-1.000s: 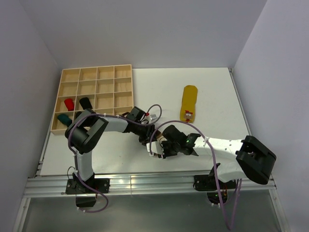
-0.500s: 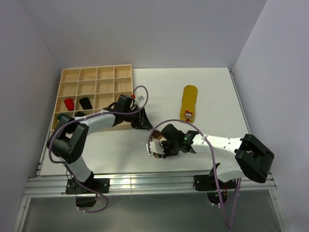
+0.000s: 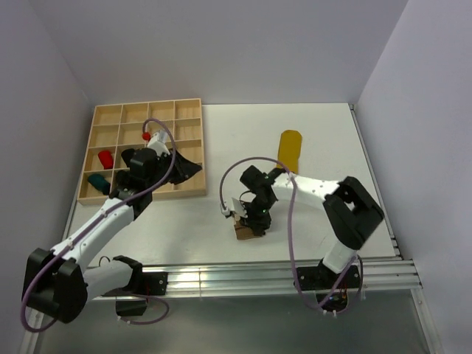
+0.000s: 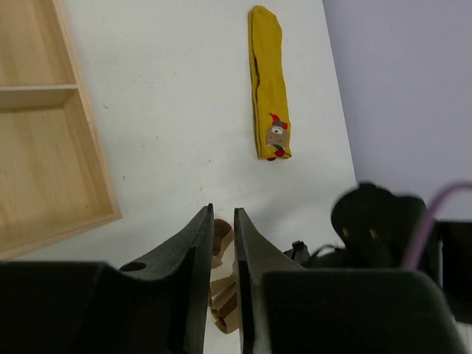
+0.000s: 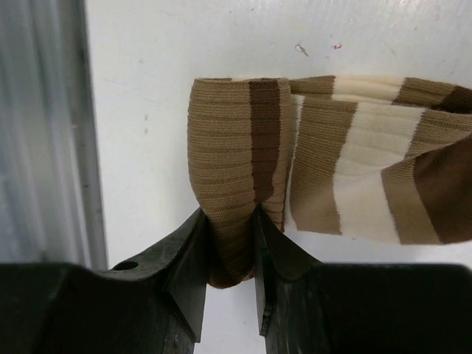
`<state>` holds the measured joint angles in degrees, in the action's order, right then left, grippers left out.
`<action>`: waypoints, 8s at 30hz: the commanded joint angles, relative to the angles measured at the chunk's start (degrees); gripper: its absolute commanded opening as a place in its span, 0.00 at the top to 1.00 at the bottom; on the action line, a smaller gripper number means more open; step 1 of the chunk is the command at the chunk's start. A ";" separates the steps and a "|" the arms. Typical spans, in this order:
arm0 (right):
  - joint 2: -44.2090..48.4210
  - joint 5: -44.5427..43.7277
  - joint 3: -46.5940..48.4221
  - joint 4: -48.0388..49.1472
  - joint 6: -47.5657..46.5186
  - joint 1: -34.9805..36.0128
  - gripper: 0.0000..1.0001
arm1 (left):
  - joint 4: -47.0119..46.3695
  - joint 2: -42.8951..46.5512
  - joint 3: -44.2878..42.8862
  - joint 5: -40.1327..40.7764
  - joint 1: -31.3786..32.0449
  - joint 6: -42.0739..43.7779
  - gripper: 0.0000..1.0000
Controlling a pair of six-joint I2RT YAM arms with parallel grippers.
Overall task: Roll the socks
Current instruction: Roll the sock at the center of the board.
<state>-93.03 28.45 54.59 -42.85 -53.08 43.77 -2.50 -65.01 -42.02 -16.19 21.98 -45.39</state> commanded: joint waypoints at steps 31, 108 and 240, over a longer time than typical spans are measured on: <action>-39.06 16.11 34.27 -38.27 -7.48 -12.74 0.73 | -17.36 -16.72 5.02 10.30 35.24 23.15 0.60; 28.43 -6.64 -20.66 28.52 7.20 0.26 0.28 | -20.26 -45.38 3.26 -26.35 16.43 -8.76 1.00; -28.61 15.32 27.42 -23.85 4.21 -13.79 0.43 | -15.34 -28.41 6.34 4.23 34.98 19.98 1.00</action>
<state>-123.50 44.18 82.94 -72.14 -46.39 31.97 -22.46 -91.05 -35.46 -11.38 56.60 -25.17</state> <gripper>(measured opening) 0.558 0.244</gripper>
